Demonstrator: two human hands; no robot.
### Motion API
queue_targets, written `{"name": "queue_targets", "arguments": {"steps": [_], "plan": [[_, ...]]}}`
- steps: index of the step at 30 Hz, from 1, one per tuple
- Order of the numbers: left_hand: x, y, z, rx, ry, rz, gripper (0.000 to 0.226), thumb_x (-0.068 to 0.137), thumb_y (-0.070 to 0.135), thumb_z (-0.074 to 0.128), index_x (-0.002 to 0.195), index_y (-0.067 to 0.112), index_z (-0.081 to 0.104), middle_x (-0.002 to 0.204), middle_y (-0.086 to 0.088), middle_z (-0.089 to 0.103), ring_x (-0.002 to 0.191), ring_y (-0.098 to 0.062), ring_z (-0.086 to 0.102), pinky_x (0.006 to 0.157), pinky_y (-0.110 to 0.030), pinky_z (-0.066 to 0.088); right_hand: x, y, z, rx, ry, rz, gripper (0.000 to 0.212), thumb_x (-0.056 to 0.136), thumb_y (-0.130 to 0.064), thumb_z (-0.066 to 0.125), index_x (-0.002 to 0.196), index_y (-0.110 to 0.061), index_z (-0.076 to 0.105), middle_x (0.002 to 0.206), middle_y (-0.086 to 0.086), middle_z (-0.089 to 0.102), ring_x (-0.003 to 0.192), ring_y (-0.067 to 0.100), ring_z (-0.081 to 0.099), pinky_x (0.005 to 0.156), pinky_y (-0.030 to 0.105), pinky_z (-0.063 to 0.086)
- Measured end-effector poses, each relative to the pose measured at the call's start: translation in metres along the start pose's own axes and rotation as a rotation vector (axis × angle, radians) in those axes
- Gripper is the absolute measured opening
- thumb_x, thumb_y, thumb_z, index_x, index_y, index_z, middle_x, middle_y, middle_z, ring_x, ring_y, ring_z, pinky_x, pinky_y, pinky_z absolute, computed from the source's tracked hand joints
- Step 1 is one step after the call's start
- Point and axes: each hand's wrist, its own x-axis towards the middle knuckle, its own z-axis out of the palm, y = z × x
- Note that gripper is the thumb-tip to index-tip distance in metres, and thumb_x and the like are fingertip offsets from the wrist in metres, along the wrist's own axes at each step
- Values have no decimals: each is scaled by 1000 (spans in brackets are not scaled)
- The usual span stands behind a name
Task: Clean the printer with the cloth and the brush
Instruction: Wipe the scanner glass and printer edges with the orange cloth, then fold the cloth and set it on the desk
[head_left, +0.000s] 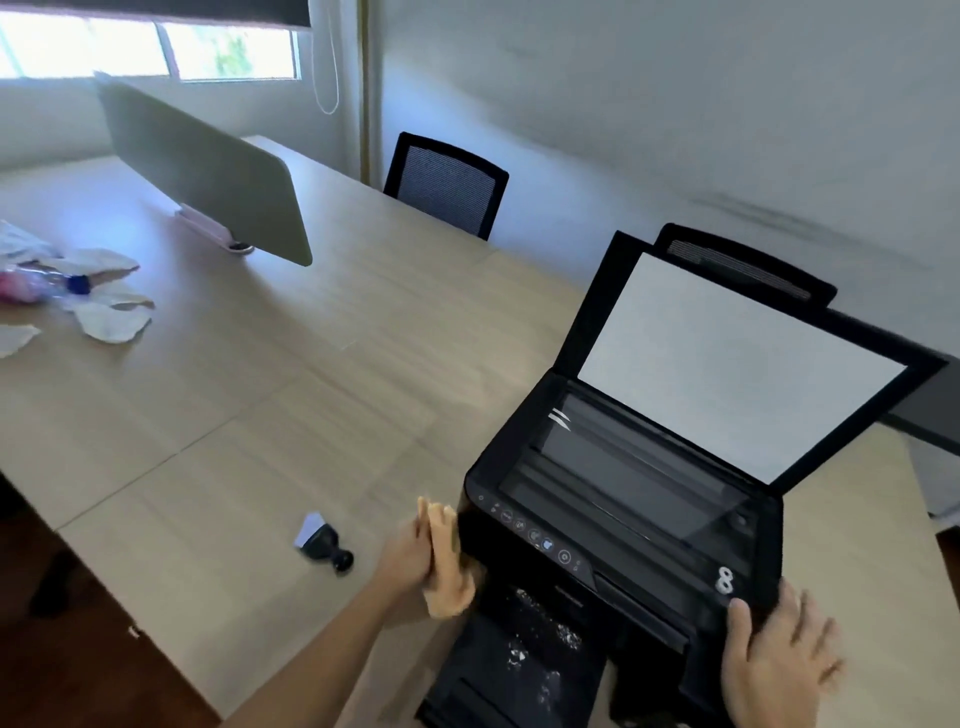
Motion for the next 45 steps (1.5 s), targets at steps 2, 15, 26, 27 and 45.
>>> {"name": "queue_targets", "arguments": {"steps": [2, 15, 26, 27, 45], "plan": [[-7, 8, -35, 64, 67, 155, 42, 101, 37, 38, 113, 9, 68, 112, -16, 71, 104, -25, 65, 91, -36, 49, -15, -25, -5, -74, 155, -165, 60, 90, -51, 37, 134, -12, 47, 139, 23, 48, 130, 46, 37, 105, 58, 27], [1, 153, -172, -38, -249, 858, 25, 83, 15, 70, 61, 5, 63, 64, 10, 48, 64, -3, 45, 64, -20, 35, -74, -315, 4, 577, -562, -640, 32, 78, -19, 67, 62, -38, 47, 58, -19, 54, 55, 3, 48, 51, 13, 31], [124, 132, -267, -140, -157, 641, 22, 85, 13, 71, 66, 4, 69, 64, 3, 46, 63, -6, 42, 56, -23, 33, -32, -330, 28, 439, -550, -430, 25, 84, -24, 68, 62, -15, 62, 52, -2, 60, 51, 8, 52, 54, 19, 39], [137, 128, -269, -117, -159, 603, 21, 85, 13, 71, 66, 4, 70, 64, 2, 49, 64, -8, 44, 58, -26, 35, -24, -337, 34, 417, -521, -412, 24, 84, -23, 68, 63, -14, 64, 54, -1, 61, 53, 12, 52, 55, 19, 39], [146, -11, -305, -19, -578, 111, 40, 52, 46, 89, 74, 13, 80, 72, 5, 74, 75, -3, 67, 70, -10, 49, -110, -301, 105, 342, -660, -380, 18, 85, -9, 63, 74, -24, 63, 57, -23, 59, 58, -5, 56, 57, 13, 38]]}}
